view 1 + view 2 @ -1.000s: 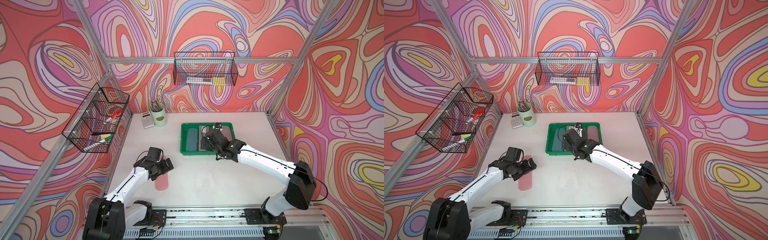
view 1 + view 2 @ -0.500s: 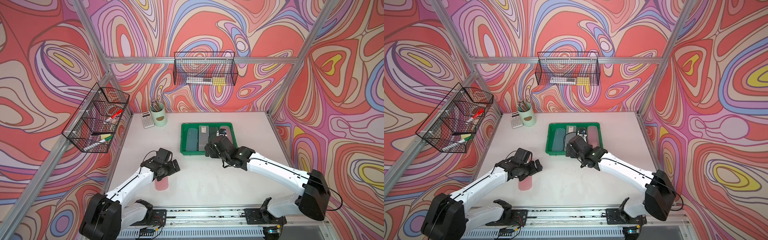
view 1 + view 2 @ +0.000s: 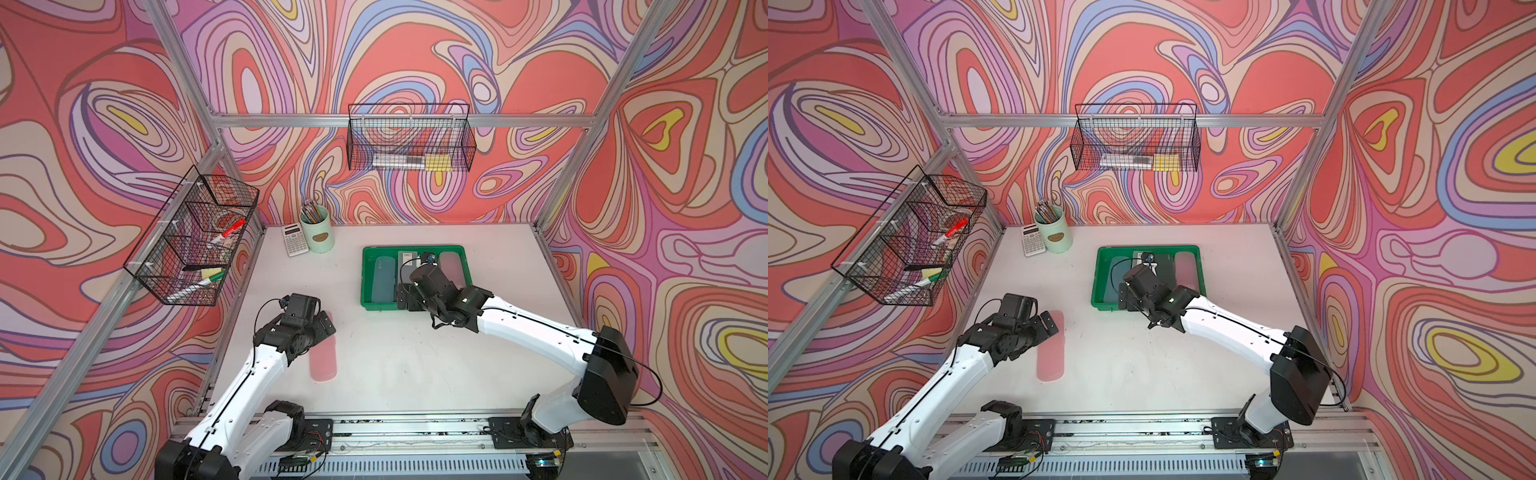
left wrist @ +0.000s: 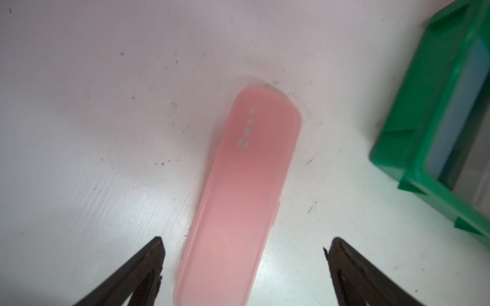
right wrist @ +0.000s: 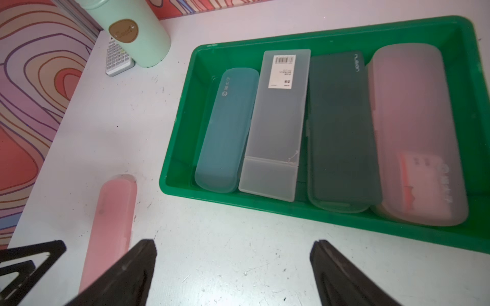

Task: Put the pencil case into the storage box
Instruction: Adjust the pencil case at the center of the board, then pick up the pencil case from the center of the board.

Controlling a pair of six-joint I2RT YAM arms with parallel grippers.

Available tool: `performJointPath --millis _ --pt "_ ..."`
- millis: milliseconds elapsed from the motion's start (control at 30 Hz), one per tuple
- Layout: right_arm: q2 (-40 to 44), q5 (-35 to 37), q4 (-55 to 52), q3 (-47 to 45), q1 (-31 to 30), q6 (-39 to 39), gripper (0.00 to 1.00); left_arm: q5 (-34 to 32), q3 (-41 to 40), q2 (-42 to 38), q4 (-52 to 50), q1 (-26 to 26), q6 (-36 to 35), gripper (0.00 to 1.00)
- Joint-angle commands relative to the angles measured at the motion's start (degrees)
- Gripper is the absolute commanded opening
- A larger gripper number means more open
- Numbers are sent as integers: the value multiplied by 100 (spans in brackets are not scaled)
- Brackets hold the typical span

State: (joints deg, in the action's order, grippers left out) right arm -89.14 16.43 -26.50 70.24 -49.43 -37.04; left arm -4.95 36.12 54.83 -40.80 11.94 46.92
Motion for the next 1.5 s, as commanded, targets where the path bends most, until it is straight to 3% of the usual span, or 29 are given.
performJointPath --millis 0,367,633,800,1033,1233,1467 --pt "-209 -170 222 25 -218 -91 95 -40 -215 -29 -64 -42 155 99" --pt "-172 61 300 -341 -463 -241 96 1348 -912 989 1483 -8 136 99" --pt "-151 -69 496 -382 -560 -75 98 1151 -333 745 828 10 -215 99" --pt "-637 -199 684 -35 -953 100 98 267 728 470 -140 -36 -797 99" --pt "-1980 231 647 905 -1752 -315 98 110 1633 660 -350 -976 -1035 99" --pt "-3243 486 -61 2186 -2403 -504 98 1052 1639 976 -92 -1993 -1250 99" --pt "-4024 496 -598 3027 -2686 -688 98 1266 1634 885 -51 -2460 -1281 99"
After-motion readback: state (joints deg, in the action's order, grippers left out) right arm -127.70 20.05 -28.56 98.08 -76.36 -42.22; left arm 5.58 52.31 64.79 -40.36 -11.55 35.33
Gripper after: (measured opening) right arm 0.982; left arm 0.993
